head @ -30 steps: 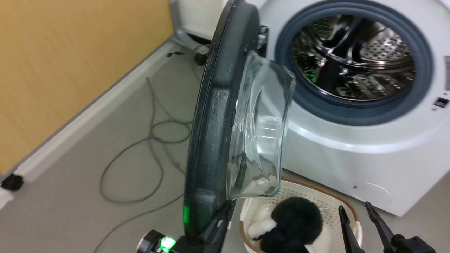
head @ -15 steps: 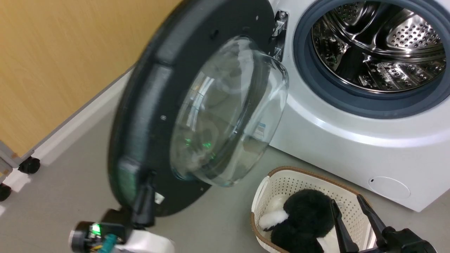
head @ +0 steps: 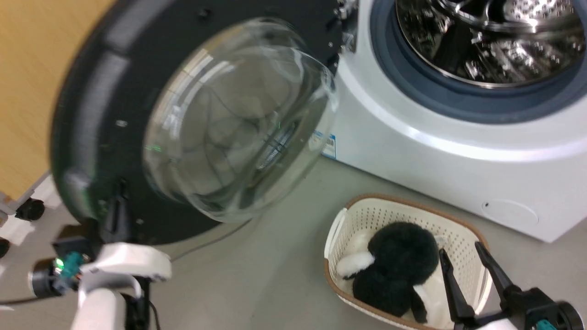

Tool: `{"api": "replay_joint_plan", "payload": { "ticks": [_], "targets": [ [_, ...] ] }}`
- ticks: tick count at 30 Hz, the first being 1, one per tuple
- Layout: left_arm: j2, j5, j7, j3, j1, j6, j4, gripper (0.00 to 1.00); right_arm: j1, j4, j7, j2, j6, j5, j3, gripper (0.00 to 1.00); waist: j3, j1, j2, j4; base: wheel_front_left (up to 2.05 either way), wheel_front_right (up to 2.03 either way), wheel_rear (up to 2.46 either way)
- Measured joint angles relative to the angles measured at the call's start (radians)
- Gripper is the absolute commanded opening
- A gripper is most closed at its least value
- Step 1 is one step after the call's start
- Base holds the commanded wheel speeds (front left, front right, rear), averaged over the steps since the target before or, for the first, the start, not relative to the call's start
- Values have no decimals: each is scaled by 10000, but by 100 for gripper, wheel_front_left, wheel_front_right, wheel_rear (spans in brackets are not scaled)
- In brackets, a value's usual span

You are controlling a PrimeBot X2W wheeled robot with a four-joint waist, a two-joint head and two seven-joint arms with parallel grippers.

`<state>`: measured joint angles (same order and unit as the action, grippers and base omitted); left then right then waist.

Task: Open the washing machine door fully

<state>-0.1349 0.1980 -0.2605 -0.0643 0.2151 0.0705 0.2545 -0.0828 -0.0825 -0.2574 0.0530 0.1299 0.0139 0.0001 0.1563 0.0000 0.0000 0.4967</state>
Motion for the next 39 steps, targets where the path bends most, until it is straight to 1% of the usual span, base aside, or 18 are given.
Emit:
{"api": "replay_joint_plan", "payload": {
  "ticks": [8, 11, 16, 21, 24, 32, 39],
  "targets": [
    [-121, 165, -2, -1448, 1197, -38, 999, 0, 457, 21, 0, -15, 0, -341, 6, 100, 719, 0, 0, -436, 0, 0, 0],
    [-299, 196, 0, -1927, 1546, -219, 1498, 0, 586, 31, 0, -10, 0, -416, 12, 100, 951, 1, 0, -600, 0, 0, 0],
    [-535, 138, 0, -2464, 2161, -378, 2282, 0, 721, 50, 0, 31, 0, -426, -31, 100, 1266, 1, 1, -789, 0, 0, 0],
    [-694, 119, 0, -3026, 2662, -385, 2746, 0, 742, 52, 0, 111, 0, -483, -71, 100, 1487, 1, 1, -959, 0, 0, 0],
    [-792, 104, 0, -3312, 2903, -470, 3032, 0, 826, 59, 0, 155, 0, -483, -105, 100, 1558, 1, 0, -1042, 0, 0, 0],
    [-775, -291, 0, -3745, 2984, -742, 2997, 0, 836, 75, 0, 157, 0, -493, -98, 100, 1503, 0, 0, -1213, 0, 0, 0],
    [-617, -717, 0, -3921, 2327, -1097, 2201, 0, 825, 27, 0, 90, 0, -477, -90, 100, 984, 0, 0, -1356, 0, 0, 0]
  ]
}}
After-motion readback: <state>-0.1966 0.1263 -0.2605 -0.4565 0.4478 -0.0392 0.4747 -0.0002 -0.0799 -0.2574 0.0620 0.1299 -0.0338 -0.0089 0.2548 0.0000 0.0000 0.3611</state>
